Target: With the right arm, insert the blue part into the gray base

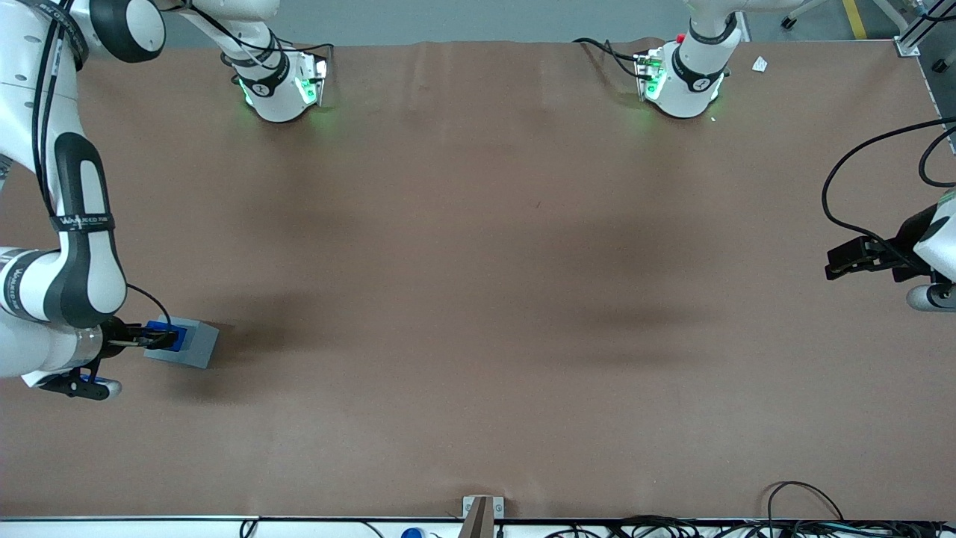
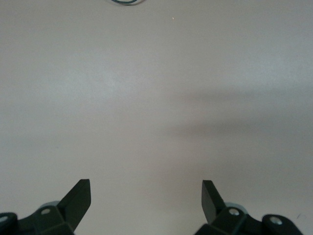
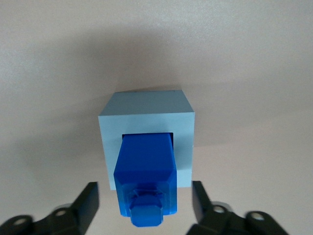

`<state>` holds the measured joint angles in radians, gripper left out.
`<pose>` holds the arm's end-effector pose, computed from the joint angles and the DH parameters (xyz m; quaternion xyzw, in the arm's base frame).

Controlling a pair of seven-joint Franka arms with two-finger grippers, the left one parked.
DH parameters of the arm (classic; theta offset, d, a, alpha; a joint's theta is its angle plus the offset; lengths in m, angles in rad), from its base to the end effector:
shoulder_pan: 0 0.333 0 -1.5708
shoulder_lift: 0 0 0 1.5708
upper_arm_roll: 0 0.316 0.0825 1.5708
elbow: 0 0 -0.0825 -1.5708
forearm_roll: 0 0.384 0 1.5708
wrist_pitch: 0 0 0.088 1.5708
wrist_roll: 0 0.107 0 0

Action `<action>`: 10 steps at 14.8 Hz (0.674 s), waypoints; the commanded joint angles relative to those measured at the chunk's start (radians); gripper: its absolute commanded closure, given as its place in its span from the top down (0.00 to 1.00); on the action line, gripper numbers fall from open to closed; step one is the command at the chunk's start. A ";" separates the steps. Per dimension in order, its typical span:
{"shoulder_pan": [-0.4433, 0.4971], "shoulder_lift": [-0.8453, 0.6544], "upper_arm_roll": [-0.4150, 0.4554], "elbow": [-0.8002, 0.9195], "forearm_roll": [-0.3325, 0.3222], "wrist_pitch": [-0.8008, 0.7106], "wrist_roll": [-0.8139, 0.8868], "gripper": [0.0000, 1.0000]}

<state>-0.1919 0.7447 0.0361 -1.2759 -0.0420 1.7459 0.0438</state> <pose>0.7021 -0.1199 0.2901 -0.9860 0.0953 0.1369 0.0004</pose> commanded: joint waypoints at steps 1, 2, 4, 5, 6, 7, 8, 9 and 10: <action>-0.001 -0.014 0.008 0.018 0.005 -0.017 -0.018 1.00; 0.000 -0.036 0.008 0.018 0.005 -0.028 -0.018 1.00; -0.006 -0.121 0.008 0.018 0.010 -0.032 -0.019 1.00; -0.004 -0.166 0.008 0.015 0.013 -0.040 -0.016 1.00; -0.001 -0.210 0.010 0.015 0.016 -0.073 -0.004 1.00; 0.002 -0.260 0.010 0.010 0.017 -0.125 -0.002 1.00; 0.003 -0.304 0.013 0.007 0.019 -0.158 -0.001 1.00; 0.015 -0.358 0.013 0.003 0.019 -0.189 -0.001 1.00; 0.026 -0.410 0.013 0.003 0.019 -0.215 -0.001 1.00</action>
<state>-0.1824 0.4612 0.0452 -1.2111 -0.0383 1.5649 0.0371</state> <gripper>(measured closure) 0.000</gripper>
